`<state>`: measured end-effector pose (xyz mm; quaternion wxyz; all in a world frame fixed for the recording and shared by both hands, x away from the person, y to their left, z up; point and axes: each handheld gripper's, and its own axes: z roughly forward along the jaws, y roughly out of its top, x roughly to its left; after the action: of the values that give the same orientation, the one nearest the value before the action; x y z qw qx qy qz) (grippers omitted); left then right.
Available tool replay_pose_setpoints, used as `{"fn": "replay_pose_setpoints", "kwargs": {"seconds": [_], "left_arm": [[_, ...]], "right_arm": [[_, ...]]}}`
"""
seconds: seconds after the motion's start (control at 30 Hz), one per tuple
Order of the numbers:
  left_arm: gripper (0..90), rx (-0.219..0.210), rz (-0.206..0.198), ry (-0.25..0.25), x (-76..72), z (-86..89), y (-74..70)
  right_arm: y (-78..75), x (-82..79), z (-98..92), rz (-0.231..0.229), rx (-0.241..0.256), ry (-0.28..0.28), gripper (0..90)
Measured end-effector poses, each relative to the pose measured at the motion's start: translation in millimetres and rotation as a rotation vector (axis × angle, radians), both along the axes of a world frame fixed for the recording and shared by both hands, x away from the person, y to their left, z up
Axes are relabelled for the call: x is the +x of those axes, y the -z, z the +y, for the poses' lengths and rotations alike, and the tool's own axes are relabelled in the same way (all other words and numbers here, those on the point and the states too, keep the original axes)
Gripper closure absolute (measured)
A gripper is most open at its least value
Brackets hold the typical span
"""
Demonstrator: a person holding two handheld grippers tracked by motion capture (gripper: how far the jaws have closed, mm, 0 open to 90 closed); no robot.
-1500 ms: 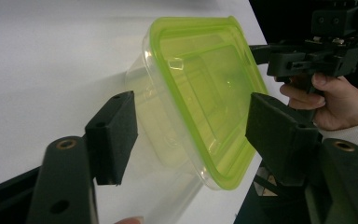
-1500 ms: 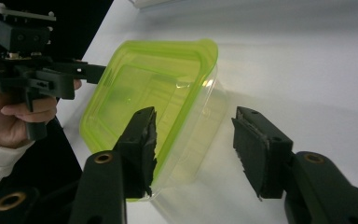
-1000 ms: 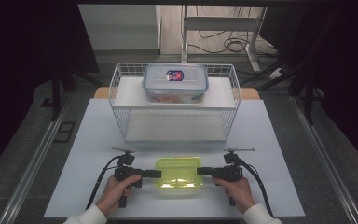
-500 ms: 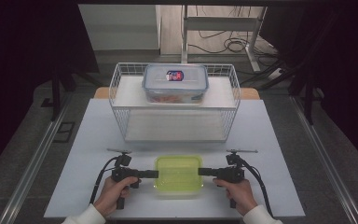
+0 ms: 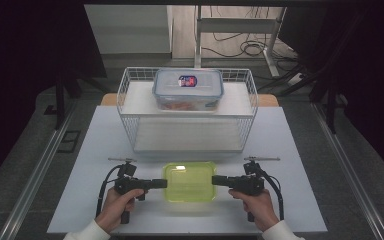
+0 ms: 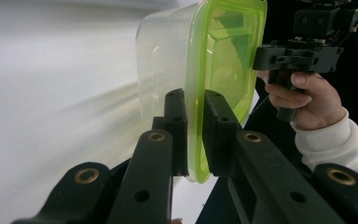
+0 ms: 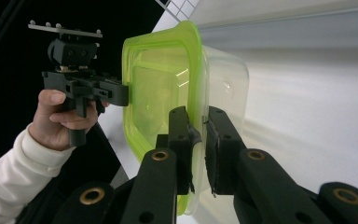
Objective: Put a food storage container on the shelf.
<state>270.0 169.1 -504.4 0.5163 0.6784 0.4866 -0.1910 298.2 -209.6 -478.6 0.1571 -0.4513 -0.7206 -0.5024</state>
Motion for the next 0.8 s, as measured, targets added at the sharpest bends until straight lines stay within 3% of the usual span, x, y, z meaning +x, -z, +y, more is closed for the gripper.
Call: {"fn": "replay_pose_setpoints", "kwargs": {"seconds": [0.17, 0.63, 0.8], "left_arm": [[81.9, 0.002, -0.009, -0.004, -0.7, 0.8, -3.0], [81.9, 0.019, -0.082, -0.009, -5.1, 4.2, -25.6], [82.0, 0.021, -0.089, -0.013, -5.3, 5.3, -28.7]], "right_arm": [[-4.0, -0.3, 1.6, -0.026, -0.009, -0.004, 80.7], [-24.2, -4.1, 6.5, -0.111, -0.015, -0.005, 80.7], [-31.2, -4.7, 8.8, -0.139, -0.025, -0.006, 80.7]]}}
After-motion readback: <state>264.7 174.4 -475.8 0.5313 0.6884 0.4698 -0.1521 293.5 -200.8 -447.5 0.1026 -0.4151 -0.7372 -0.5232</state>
